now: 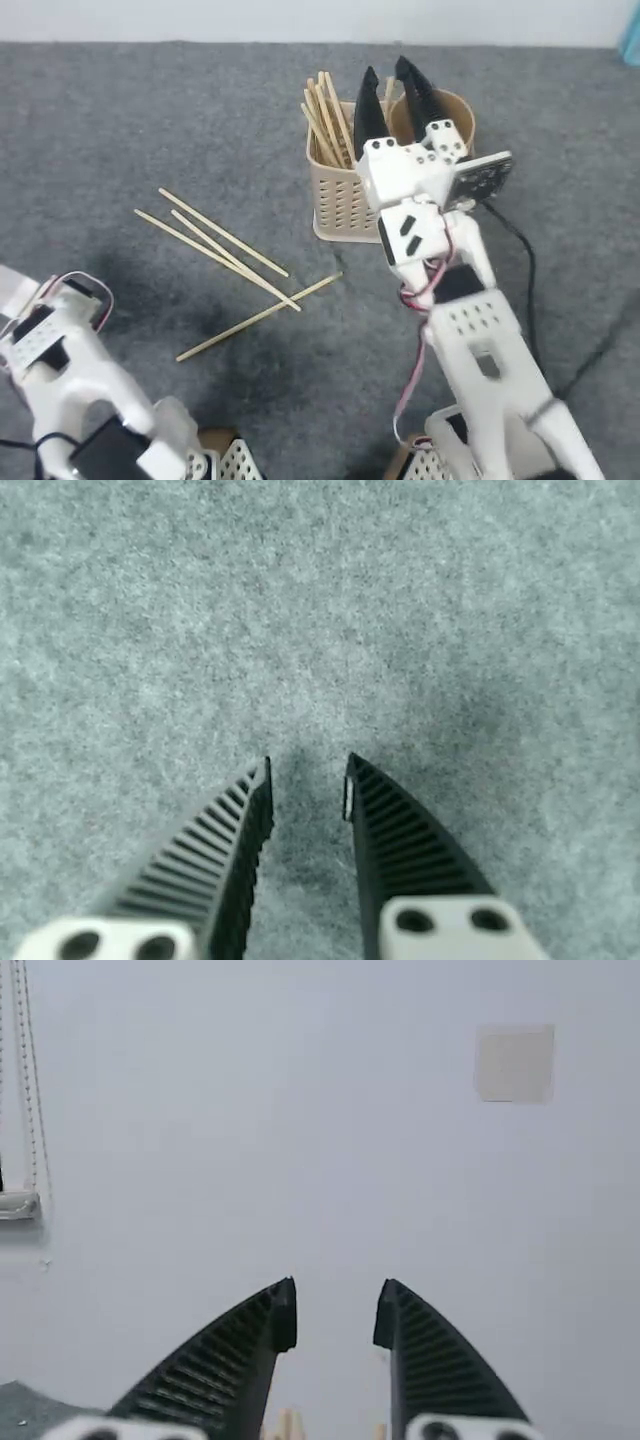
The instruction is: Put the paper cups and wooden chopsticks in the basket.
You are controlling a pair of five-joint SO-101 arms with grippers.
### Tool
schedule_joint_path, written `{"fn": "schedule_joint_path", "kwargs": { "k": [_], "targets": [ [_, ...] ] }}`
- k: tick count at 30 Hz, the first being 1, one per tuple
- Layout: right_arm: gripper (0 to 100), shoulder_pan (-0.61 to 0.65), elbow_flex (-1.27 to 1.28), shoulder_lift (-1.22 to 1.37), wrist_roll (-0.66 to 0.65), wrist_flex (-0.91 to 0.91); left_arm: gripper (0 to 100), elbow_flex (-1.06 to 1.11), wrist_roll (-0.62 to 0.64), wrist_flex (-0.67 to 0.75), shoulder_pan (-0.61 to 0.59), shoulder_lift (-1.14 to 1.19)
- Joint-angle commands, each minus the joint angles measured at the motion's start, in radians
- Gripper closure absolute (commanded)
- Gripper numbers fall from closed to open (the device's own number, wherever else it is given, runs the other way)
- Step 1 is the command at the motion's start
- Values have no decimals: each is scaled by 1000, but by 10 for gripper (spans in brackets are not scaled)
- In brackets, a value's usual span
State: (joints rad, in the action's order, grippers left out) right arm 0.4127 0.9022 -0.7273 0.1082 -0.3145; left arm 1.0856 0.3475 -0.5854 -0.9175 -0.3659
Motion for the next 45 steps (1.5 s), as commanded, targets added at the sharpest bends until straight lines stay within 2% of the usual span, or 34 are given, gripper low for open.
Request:
{"fn": "schedule_joint_path", "kwargs": {
  "k": [1, 3, 6, 10, 15, 20, 22, 28, 31, 35, 45],
  "targets": [
    [921, 120, -110, -232, 12, 427, 889, -28, -8, 23, 5, -3],
    [953, 220, -143, -295, 6, 624, 889, -30, -8, 23, 5, -3],
    [967, 371, -167, -311, -21, 822, 889, -30, -5, 23, 5, -3],
    [966, 518, -153, -219, -160, 977, 889, -31, -3, 21, 2, -3],
    [958, 601, -147, -1, -233, 1069, 889, -33, -3, 18, -12, -3],
    [823, 642, -180, 262, -305, 1073, 889, -48, -3, -11, -12, 2],
    [797, 645, -219, 361, -313, 1078, 889, -61, -3, -12, -15, 28],
    [812, 656, -338, 602, -336, 1078, 889, -219, 74, -77, -71, 218],
    [810, 662, -388, 684, -387, 1076, 889, -329, 77, -149, -80, 334],
    [810, 659, -446, 776, -391, 1072, 889, -433, 77, -229, -81, 442],
    [811, 650, -559, 975, -393, 1069, 925, -455, 77, -238, -83, 460]
  ]
}}
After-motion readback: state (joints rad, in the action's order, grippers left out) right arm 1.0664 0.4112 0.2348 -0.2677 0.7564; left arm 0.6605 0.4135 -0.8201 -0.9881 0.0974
